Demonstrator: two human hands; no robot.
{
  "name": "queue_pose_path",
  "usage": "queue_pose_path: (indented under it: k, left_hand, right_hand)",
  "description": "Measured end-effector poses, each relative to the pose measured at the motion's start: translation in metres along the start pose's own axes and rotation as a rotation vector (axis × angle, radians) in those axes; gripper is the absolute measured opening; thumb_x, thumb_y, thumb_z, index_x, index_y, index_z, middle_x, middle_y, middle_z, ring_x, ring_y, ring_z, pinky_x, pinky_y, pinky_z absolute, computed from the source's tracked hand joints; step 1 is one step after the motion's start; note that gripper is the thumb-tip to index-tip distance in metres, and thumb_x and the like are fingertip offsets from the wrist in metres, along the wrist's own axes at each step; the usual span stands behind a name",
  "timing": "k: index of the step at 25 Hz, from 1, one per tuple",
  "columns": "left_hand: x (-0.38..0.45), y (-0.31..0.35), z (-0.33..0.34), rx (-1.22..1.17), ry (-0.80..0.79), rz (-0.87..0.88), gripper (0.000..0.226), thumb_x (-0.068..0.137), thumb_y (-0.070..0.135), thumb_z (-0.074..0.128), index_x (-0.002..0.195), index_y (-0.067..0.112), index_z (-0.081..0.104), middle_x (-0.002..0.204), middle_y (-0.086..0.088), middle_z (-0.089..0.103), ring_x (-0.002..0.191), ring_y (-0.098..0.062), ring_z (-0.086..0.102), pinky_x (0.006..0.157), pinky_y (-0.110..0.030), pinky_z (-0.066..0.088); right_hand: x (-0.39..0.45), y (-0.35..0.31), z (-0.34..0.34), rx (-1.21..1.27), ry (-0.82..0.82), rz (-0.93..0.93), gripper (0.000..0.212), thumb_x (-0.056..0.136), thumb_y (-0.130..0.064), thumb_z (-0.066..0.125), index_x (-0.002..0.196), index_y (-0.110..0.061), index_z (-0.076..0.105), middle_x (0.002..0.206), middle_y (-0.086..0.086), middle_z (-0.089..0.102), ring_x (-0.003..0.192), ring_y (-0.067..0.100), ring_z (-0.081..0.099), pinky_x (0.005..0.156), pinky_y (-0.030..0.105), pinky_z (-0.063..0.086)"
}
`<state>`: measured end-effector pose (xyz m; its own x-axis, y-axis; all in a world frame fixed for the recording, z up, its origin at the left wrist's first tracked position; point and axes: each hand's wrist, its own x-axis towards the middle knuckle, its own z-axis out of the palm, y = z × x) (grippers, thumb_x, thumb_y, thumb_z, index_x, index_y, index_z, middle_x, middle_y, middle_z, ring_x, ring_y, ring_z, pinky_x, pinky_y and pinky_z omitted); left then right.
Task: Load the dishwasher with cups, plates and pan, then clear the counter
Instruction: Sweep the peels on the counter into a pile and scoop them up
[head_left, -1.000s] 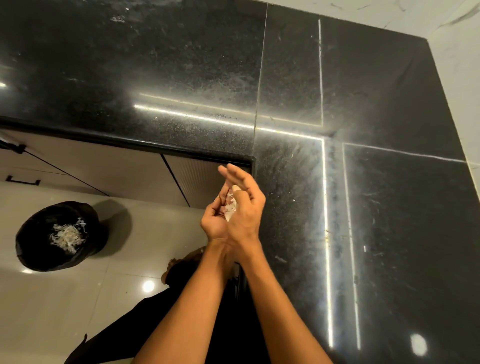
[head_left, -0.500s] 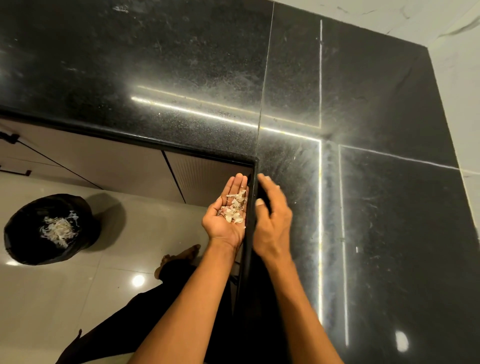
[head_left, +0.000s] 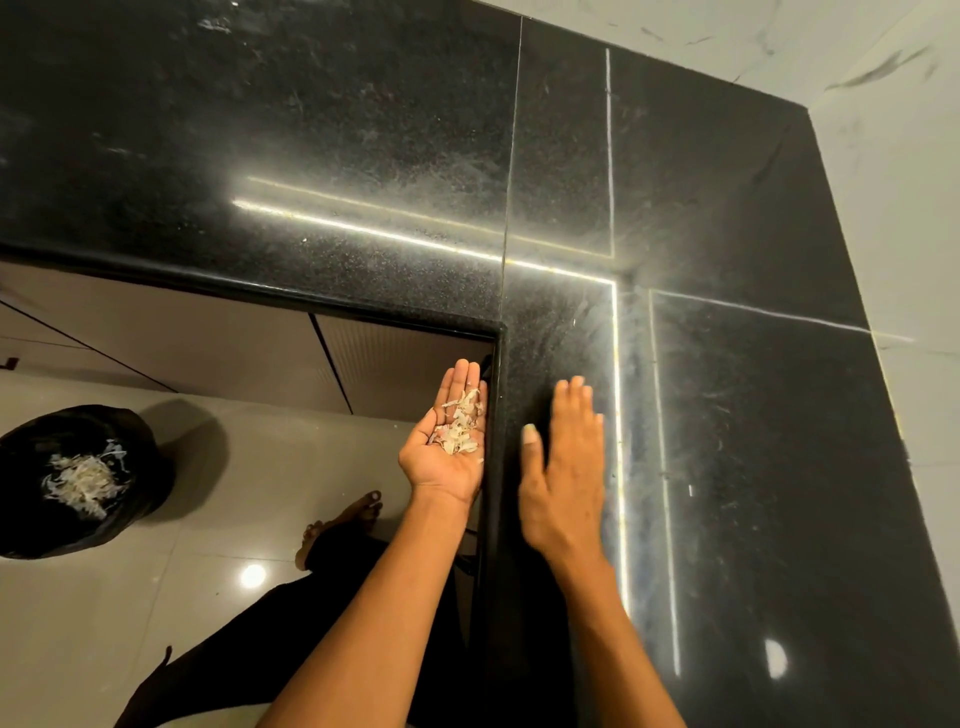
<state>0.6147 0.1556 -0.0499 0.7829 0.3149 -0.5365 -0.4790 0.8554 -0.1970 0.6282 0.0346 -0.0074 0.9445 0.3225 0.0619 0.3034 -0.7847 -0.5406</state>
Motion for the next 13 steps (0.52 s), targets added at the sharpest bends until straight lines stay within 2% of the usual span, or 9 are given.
queue_pose_path:
  k: [3,5,8,10,13]
  left_hand:
    - [-0.003,0.004,-0.003,-0.101,-0.019,-0.072,0.053,0.089,0.01,0.028,0.134,-0.009,0.05,0.14,-0.024,0.054,0.133,-0.037,0.048,0.116,-0.047,0.028]
    - [-0.005,0.006,-0.002,-0.112,-0.014,-0.104,0.055,0.091,0.012,0.027,0.138,-0.007,0.049,0.143,-0.022,0.052,0.135,-0.035,0.046,0.116,-0.047,0.027]
    - [-0.003,0.007,0.005,-0.167,0.043,-0.113,0.056,0.087,0.008,0.029,0.136,-0.009,0.048,0.138,-0.026,0.055,0.13,-0.04,0.05,0.116,-0.05,0.028]
    - [0.0,0.008,0.01,-0.154,0.085,-0.102,0.055,0.088,0.007,0.028,0.136,-0.009,0.048,0.136,-0.027,0.057,0.127,-0.042,0.052,0.117,-0.05,0.029]
    - [0.0,0.007,0.01,-0.14,0.133,-0.107,0.05,0.097,0.01,0.022,0.134,-0.009,0.049,0.135,-0.026,0.058,0.127,-0.041,0.053,0.117,-0.049,0.03]
  right_hand:
    - [-0.022,-0.032,0.008,0.117,-0.194,-0.126,0.062,0.106,-0.043,0.028,0.16,-0.015,0.017,0.169,-0.002,0.005,0.155,0.012,-0.001,0.127,0.038,-0.001]
    - [-0.024,-0.044,0.004,0.312,-0.279,-0.153,0.057,0.106,-0.038,0.033,0.159,-0.017,0.024,0.167,-0.006,0.016,0.155,0.009,0.008,0.127,0.037,0.005]
    - [0.01,-0.038,-0.007,0.433,-0.173,-0.08,0.055,0.104,-0.026,0.046,0.156,-0.014,0.033,0.164,-0.002,0.027,0.153,0.008,0.018,0.126,0.043,0.017]
    - [0.057,-0.021,-0.015,0.306,-0.078,0.008,0.059,0.103,-0.029,0.044,0.158,-0.014,0.027,0.167,-0.001,0.019,0.154,0.009,0.012,0.127,0.044,0.014]
    - [0.115,0.003,-0.02,0.153,-0.084,0.123,0.066,0.103,-0.038,0.038,0.16,-0.013,0.018,0.168,0.002,0.01,0.155,0.013,0.006,0.127,0.044,0.008]
